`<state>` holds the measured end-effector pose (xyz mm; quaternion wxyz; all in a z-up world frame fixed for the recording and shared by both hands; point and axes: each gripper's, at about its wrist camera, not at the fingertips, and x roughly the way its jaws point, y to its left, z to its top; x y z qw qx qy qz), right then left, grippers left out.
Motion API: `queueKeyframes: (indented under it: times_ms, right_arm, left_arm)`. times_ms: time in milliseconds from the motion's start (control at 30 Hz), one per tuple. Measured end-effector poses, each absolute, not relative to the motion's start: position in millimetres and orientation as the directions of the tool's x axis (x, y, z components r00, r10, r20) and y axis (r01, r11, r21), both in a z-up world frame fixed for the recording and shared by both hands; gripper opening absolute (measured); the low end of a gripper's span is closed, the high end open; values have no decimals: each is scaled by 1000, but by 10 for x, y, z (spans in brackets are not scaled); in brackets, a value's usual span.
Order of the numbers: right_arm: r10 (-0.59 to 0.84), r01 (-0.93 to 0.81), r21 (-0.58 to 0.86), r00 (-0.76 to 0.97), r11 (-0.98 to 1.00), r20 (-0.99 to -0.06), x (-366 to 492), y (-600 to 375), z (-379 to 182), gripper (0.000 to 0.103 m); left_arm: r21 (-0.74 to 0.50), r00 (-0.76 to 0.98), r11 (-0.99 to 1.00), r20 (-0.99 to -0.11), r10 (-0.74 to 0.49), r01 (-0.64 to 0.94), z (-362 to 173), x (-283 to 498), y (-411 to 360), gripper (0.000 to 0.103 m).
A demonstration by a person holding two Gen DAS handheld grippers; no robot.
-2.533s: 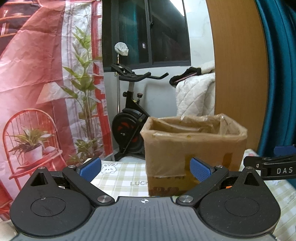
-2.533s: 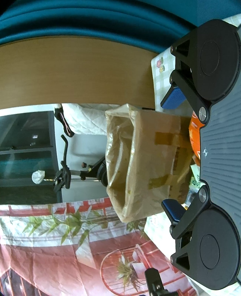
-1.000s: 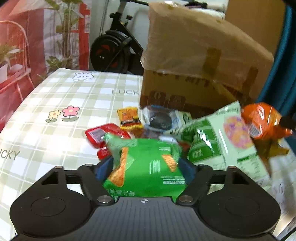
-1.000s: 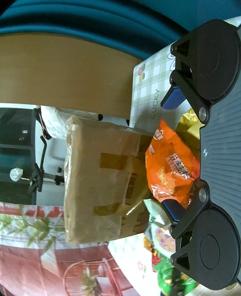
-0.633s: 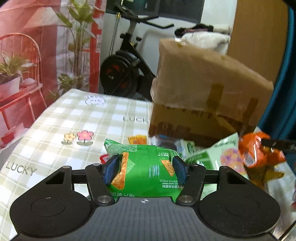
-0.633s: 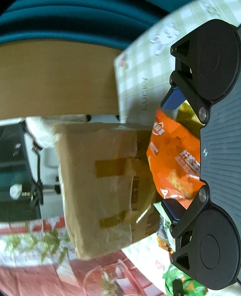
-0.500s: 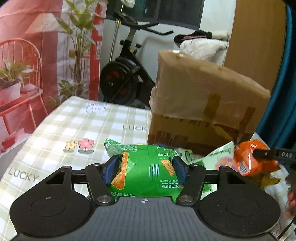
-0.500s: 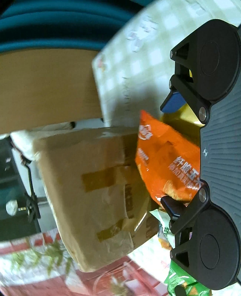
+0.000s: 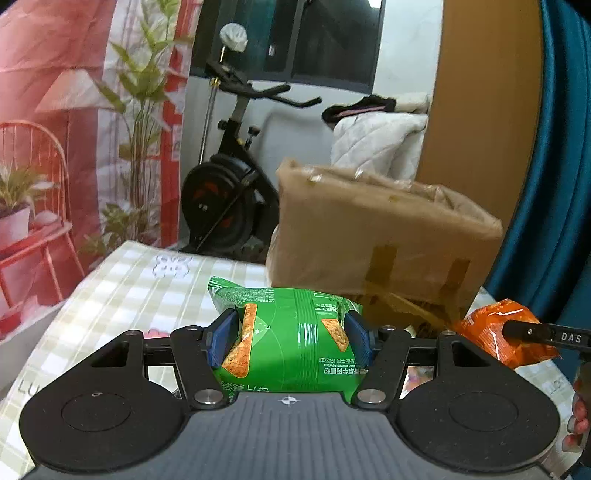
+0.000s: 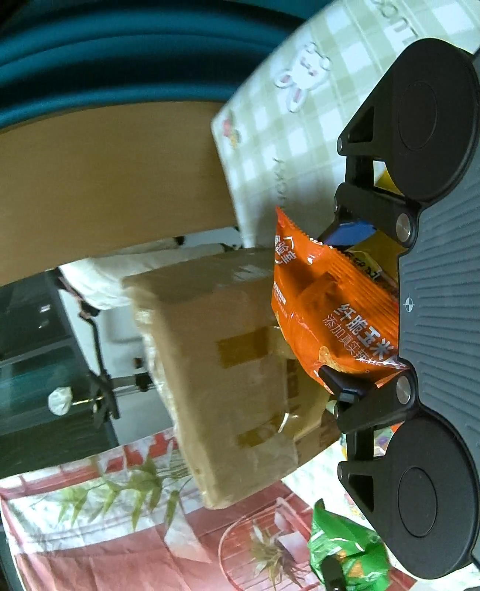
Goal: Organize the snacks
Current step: 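Carry both bags to the bin and open both tools to drop them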
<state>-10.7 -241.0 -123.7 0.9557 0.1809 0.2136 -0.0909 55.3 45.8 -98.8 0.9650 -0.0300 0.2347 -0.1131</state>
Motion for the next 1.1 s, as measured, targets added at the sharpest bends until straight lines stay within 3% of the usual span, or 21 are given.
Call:
queueKeyframes:
  times_ms: [500, 667, 800, 1100]
  right_arm:
    - [-174, 208, 281, 974, 937, -143, -445, -2697, -375, 63]
    - [-155, 173, 252, 984, 952, -91, -216, -2830, -117, 63]
    - [-148, 163, 200, 985, 966, -87, 130, -2856, 2, 63]
    - [-107, 126, 105, 979, 986, -172, 1148, -2739, -28, 63]
  left_arm:
    - [-75, 906, 960, -320, -279, 269, -530, 601, 219, 66]
    - [-55, 916, 960, -288, -280, 276, -347, 835, 85, 66]
    - [-57, 917, 956, -271, -292, 288, -248, 1054, -3, 66]
    - [-29, 904, 954, -312, -293, 299, -130, 1815, -212, 66]
